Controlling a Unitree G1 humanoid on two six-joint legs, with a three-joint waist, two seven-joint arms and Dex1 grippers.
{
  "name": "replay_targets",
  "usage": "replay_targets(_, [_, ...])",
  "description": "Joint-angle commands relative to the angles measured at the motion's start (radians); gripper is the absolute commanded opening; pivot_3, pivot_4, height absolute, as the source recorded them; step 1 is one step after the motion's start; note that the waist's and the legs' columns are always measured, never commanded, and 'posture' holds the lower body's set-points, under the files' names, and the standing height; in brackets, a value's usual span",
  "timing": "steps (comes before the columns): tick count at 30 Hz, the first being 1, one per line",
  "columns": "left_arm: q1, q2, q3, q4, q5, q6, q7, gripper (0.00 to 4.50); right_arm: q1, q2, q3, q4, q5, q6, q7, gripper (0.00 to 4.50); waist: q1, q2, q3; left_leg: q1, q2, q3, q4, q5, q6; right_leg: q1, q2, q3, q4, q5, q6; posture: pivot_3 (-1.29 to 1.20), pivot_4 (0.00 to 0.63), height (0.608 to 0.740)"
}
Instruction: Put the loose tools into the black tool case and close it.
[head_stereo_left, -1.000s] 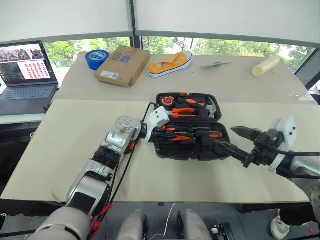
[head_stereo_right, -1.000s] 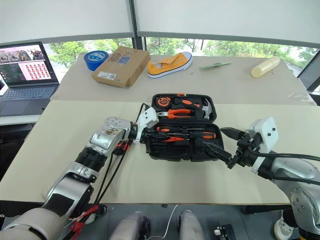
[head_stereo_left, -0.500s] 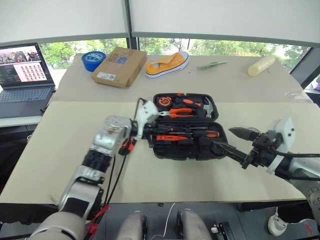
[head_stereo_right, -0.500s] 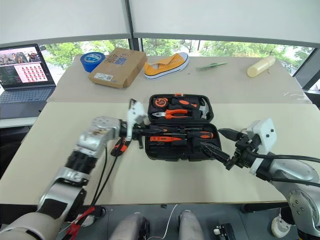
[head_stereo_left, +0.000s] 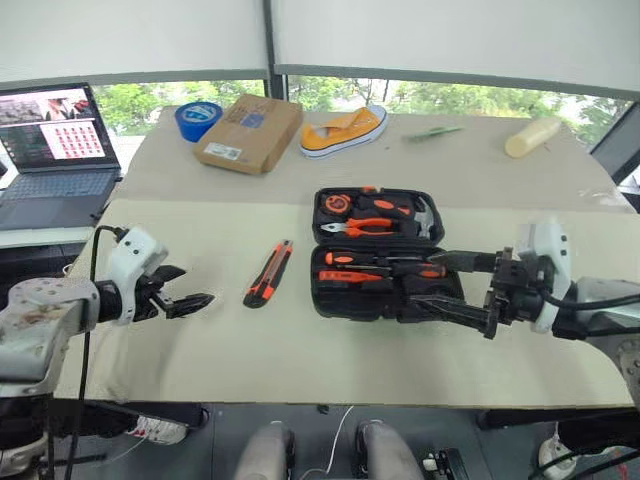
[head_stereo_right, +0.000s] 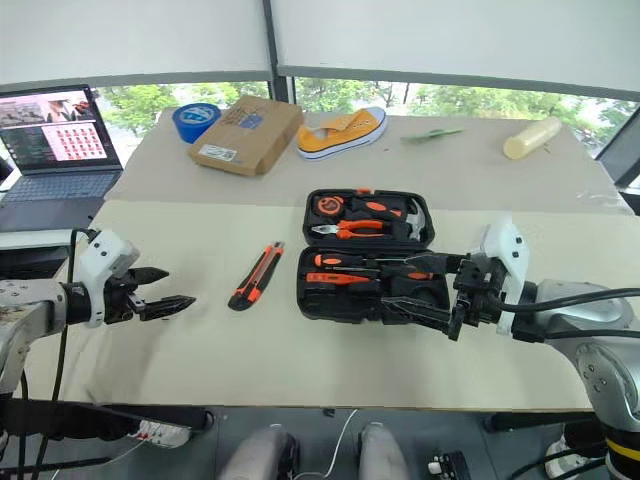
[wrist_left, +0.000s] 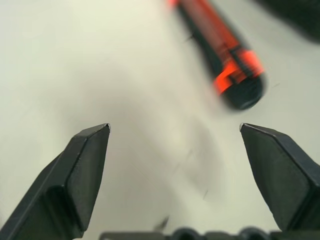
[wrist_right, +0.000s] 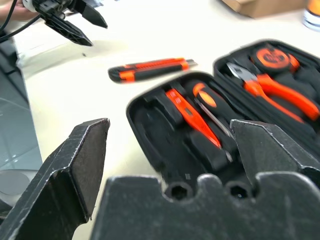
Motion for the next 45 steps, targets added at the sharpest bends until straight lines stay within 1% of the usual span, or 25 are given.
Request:
replay_targets(1, [-0.114, -0.054, -0.058, -0.079, -0.050, 0.133, 0.094, 4.48, -0.012, -0.008, 0.000, -0.006, 0.003, -0.007, 0.014, 4.50, 0.007, 0.000, 0.000, 0.000, -0.001, 0.000, 0.000, 0.000, 0.000, 0.000, -0.001, 0.000, 0.000, 0.000, 0.000, 0.00, 0.150, 0.735])
replay_targets(3, [-0.171, -0.082, -0.140, -0.083, -0.028, 0.179, 0.147, 4.48, -0.007, -0.009, -0.001, -0.023, 0.016, 0.000, 0.016, 4.50, 0.006, 0.000, 0.000, 0.000, -0.001, 0.000, 0.000, 0.000, -0.001, 0.000, 0.000, 0.001, 0.000, 0.000, 0.000, 0.00, 0.150, 0.735])
replay_targets(6, [-0.255, -0.158, -0.228, -0.030, 0.010, 0.211, 0.238, 4.48, 0.000, -0.004, -0.002, -0.046, 0.025, 0.006, 0.000, 4.50, 0.003, 0.000, 0.000, 0.001, -0.001, 0.000, -0.001, 0.001, -0.002, 0.000, 0.002, 0.002, 0.001, 0.000, 0.000, 0.00, 0.150, 0.735])
replay_targets(10, [-0.294, -0.226, -0.343, 0.068, 0.073, 0.171, 0.312, 4.48, 0.021, -0.004, 0.017, -0.080, 0.012, 0.007, -0.014, 4.50, -0.007, 0.000, 0.000, 0.001, 0.000, 0.000, -0.003, 0.001, -0.002, -0.001, 0.003, 0.002, 0.001, 0.001, 0.000, 0.00, 0.150, 0.735])
replay_targets(14, [-0.307, -0.243, -0.446, 0.105, 0.125, 0.138, 0.334, 4.48, 0.031, 0.003, 0.028, -0.092, -0.008, -0.008, -0.029, 4.50, -0.016, 0.000, 0.000, 0.002, 0.000, 0.000, -0.005, 0.002, -0.002, -0.001, 0.003, 0.003, 0.001, 0.001, 0.000, 0.00, 0.150, 0.735])
replay_targets(15, [-0.306, -0.238, -0.479, 0.113, 0.157, 0.113, 0.348, 4.48, 0.031, 0.006, 0.027, -0.090, -0.009, -0.009, -0.034, 4.50, -0.016, 0.000, 0.000, 0.002, 0.000, 0.001, -0.005, 0.002, -0.002, -0.001, 0.003, 0.003, 0.001, 0.001, 0.000, 0.00, 0.150, 0.735])
replay_targets(17, [-0.304, -0.238, -0.510, 0.130, 0.196, 0.081, 0.369, 3.92, 0.032, 0.011, 0.028, -0.086, -0.013, -0.012, -0.042, 4.50, -0.013, 0.000, 0.000, 0.002, -0.001, 0.001, -0.005, 0.002, -0.002, 0.000, 0.002, 0.003, 0.000, 0.001, 0.000, 0.00, 0.150, 0.735])
replay_targets(18, [-0.303, -0.239, -0.513, 0.136, 0.200, 0.074, 0.369, 3.71, 0.032, 0.013, 0.029, -0.086, -0.016, -0.014, -0.044, 4.50, -0.012, 0.000, 0.000, 0.003, -0.001, 0.000, -0.005, 0.002, -0.002, 0.001, 0.002, 0.003, 0.000, 0.001, 0.000, 0.00, 0.150, 0.735])
replay_targets(20, [-0.300, -0.231, -0.514, 0.140, 0.209, 0.056, 0.366, 3.06, 0.035, 0.017, 0.031, -0.086, -0.019, -0.016, -0.047, 4.50, -0.011, 0.000, 0.000, 0.003, -0.001, 0.001, -0.005, 0.002, -0.002, 0.001, 0.001, 0.003, -0.001, 0.001, 0.000, 0.00, 0.150, 0.735])
replay_targets(22, [-0.294, -0.220, -0.511, 0.141, 0.217, 0.039, 0.360, 2.21, 0.036, 0.021, 0.031, -0.086, -0.022, -0.017, -0.050, 4.50, -0.013, 0.000, 0.000, 0.004, -0.001, 0.001, -0.005, 0.002, -0.002, 0.001, 0.002, 0.003, 0.000, 0.001, 0.000, 0.00, 0.150, 0.735])
replay_targets(23, [-0.291, -0.222, -0.490, 0.142, 0.207, 0.046, 0.357, 1.87, 0.036, 0.023, 0.031, -0.084, -0.024, -0.019, -0.051, 4.50, -0.015, 0.000, 0.000, 0.004, -0.001, 0.001, -0.005, 0.002, -0.002, 0.001, 0.002, 0.003, 0.000, 0.001, 0.000, 0.00, 0.150, 0.735])
replay_targets(24, [-0.294, -0.224, -0.459, 0.148, 0.194, 0.051, 0.355, 1.66, 0.036, 0.026, 0.031, -0.080, -0.030, -0.023, -0.053, 4.50, -0.015, 0.000, 0.000, 0.004, 0.000, 0.001, -0.005, 0.002, -0.002, 0.001, 0.002, 0.003, 0.000, 0.000, 0.000, 0.00, 0.150, 0.735])
replay_targets(26, [-0.305, -0.226, -0.414, 0.159, 0.176, 0.051, 0.348, 1.67, 0.037, 0.028, 0.030, -0.075, -0.038, -0.028, -0.055, 4.50, -0.017, 0.000, 0.000, 0.004, 0.000, 0.000, -0.005, 0.002, -0.002, 0.000, 0.002, 0.003, 0.001, 0.000, 0.000, 0.00, 0.150, 0.735])
replay_targets(27, [-0.325, -0.233, -0.373, 0.169, 0.154, 0.024, 0.334, 1.67, 0.042, 0.028, 0.026, -0.073, -0.045, -0.032, -0.053, 4.50, -0.019, 0.000, 0.000, 0.004, 0.000, 0.001, -0.005, 0.002, -0.002, 0.000, 0.003, 0.003, 0.001, 0.000, 0.000, 0.00, 0.150, 0.735])
replay_targets(28, [-0.349, -0.234, -0.340, 0.175, 0.138, -0.055, 0.304, 1.67, 0.048, 0.027, 0.020, -0.071, -0.050, -0.034, -0.051, 4.50, -0.019, 0.000, 0.000, 0.003, 0.000, 0.001, -0.005, 0.002, -0.002, 0.000, 0.003, 0.003, 0.001, 0.000, 0.000, 0.00, 0.150, 0.735])
replay_targets(29, [-0.367, -0.228, -0.325, 0.165, 0.123, -0.172, 0.244, 1.67, 0.058, 0.024, 0.013, -0.069, -0.053, -0.031, -0.050, 4.50, -0.017, 0.000, 0.000, 0.003, 0.000, 0.001, -0.006, 0.002, -0.002, -0.001, 0.003, 0.003, 0.001, 0.000, 0.000, 0.00, 0.150, 0.735])
replay_targets(31, [-0.395, -0.207, -0.334, 0.126, 0.081, -0.349, 0.079, 1.67, 0.085, 0.019, -0.001, -0.066, -0.059, -0.032, -0.045, 4.50, -0.012, -0.001, 0.000, 0.000, 0.000, 0.000, -0.005, 0.003, -0.004, -0.003, 0.003, 0.002, 0.000, 0.001, -0.001, 0.00, 0.150, 0.735])
replay_targets(33, [-0.428, -0.206, -0.362, 0.141, 0.063, -0.424, -0.019, 1.67, 0.104, 0.020, -0.009, -0.065, -0.061, -0.034, -0.044, 4.50, -0.002, -0.001, 0.000, -0.003, -0.001, 0.000, -0.005, 0.004, -0.006, -0.005, 0.001, 0.000, 0.000, 0.001, -0.001, 0.00, 0.150, 0.735])
replay_targets(34, [-0.442, -0.208, -0.375, 0.161, 0.067, -0.449, -0.043, 1.67, 0.108, 0.021, -0.010, -0.064, -0.062, -0.035, -0.043, 4.50, -0.001, -0.001, 0.000, -0.003, -0.001, 0.000, -0.005, 0.004, -0.007, -0.004, 0.000, 0.001, 0.000, 0.001, -0.001, 0.00, 0.150, 0.735])
replay_targets(37, [-0.516, -0.232, -0.461, 0.231, 0.085, -0.534, -0.174, 1.67, 0.129, 0.022, -0.017, -0.063, -0.076, -0.044, -0.045, 4.50, -0.002, -0.001, 0.000, -0.001, -0.003, 0.001, -0.004, 0.003, -0.005, 0.000, 0.000, 0.002, -0.001, 0.001, 0.001, 0.00, 0.150, 0.735])
replay_targets(39, [-0.572, -0.270, -0.543, 0.278, 0.105, -0.577, -0.264, 1.67, 0.149, 0.030, -0.028, -0.065, -0.081, -0.046, -0.056, 4.50, -0.004, -0.001, 0.000, -0.001, -0.004, 0.001, -0.004, 0.002, -0.003, 0.000, 0.001, 0.002, -0.001, 0.001, 0.001, 0.00, 0.150, 0.735])
replay_targets(41, [-0.619, -0.312, -0.602, 0.334, 0.133, -0.587, -0.303, 1.67, 0.158, 0.039, -0.031, -0.066, -0.084, -0.047, -0.068, 4.50, -0.003, -0.001, 0.000, -0.001, -0.006, 0.001, -0.004, 0.002, -0.002, 0.000, 0.002, 0.001, -0.001, 0.001, 0.001, 0.00, 0.150, 0.735])
replay_targets(43, [-0.652, -0.352, -0.664, 0.405, 0.190, -0.629, -0.325, 1.67, 0.170, 0.047, -0.037, -0.079, -0.082, -0.047, -0.077, 4.50, -0.005, -0.001, 0.000, -0.002, -0.006, 0.001, -0.003, 0.002, -0.002, 0.000, 0.002, 0.001, -0.001, 0.001, 0.001, 0.00, 0.150, 0.735])
replay_targets(45, [-0.682, -0.387, -0.718, 0.472, 0.244, -0.633, -0.329, 1.67, 0.182, 0.055, -0.047, -0.093, -0.075, -0.044, -0.089, 4.50, -0.008, -0.001, 0.000, -0.002, -0.005, 0.001, -0.003, 0.002, -0.002, 0.000, 0.002, 0.002, -0.001, 0.001, 0.001, 0.00, 0.150, 0.735])
